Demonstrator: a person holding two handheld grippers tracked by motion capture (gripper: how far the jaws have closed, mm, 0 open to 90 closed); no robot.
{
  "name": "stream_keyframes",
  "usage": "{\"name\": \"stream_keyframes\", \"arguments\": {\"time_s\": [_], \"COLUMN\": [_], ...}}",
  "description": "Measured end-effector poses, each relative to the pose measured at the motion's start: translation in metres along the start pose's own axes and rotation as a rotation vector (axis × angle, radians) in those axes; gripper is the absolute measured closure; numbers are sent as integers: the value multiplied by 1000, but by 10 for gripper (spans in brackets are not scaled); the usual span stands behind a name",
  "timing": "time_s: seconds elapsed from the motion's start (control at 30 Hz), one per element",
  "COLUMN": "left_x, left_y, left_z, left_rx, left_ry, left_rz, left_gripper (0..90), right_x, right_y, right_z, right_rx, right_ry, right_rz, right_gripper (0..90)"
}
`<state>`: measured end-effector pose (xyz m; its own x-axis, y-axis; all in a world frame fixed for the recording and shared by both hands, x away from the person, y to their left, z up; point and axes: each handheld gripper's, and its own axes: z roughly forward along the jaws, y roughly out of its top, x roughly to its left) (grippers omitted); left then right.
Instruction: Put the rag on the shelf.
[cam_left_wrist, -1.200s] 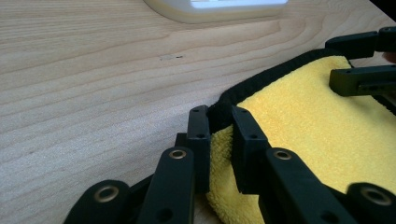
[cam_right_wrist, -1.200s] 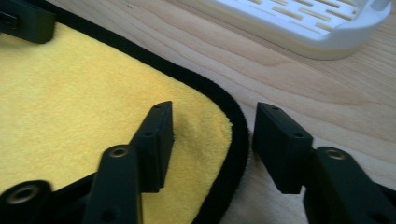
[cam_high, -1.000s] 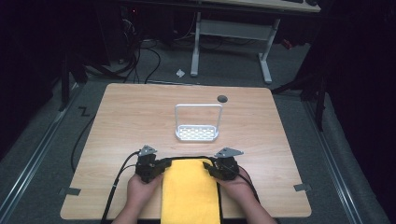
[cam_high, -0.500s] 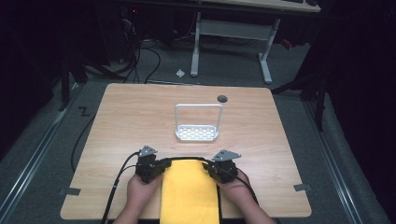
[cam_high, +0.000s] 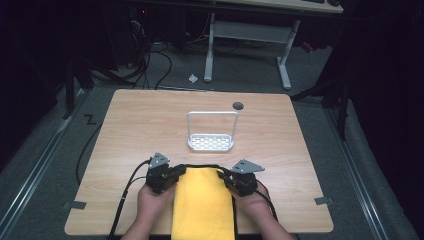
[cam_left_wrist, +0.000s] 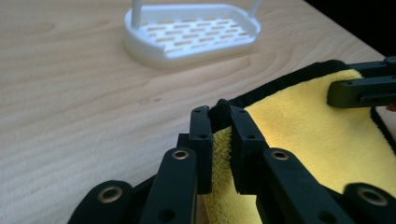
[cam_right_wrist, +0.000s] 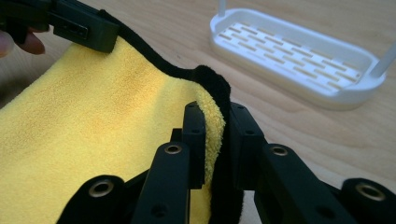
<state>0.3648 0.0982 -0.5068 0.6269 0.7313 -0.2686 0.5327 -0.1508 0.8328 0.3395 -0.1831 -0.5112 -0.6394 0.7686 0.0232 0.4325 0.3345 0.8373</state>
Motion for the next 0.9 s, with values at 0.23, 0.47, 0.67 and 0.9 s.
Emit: {"name": "stream_keyframes", "arguments": {"time_s": [0.23, 0.47, 0.67, 0.9], "left_x": [-10, -13, -17, -20], "left_y": [21, 42, 59, 81], "left_z": [-7, -8, -11, -20], "left_rx": [-79, -123, -145, -190], "left_ry": [0, 3, -3, -4], "left_rz": [46, 55, 54, 54], "left_gripper": [812, 815, 816, 822], "right_x": [-1, -5, -11, -17], "right_y": [14, 32, 45, 64], "right_z": [-14, -25, -34, -46], "right_rx": [-66, -130, -159, -199], "right_ry": [-49, -91, -107, -114], "right_rz": [-28, -51, -52, -59], "right_gripper": [792, 791, 790, 791]}}
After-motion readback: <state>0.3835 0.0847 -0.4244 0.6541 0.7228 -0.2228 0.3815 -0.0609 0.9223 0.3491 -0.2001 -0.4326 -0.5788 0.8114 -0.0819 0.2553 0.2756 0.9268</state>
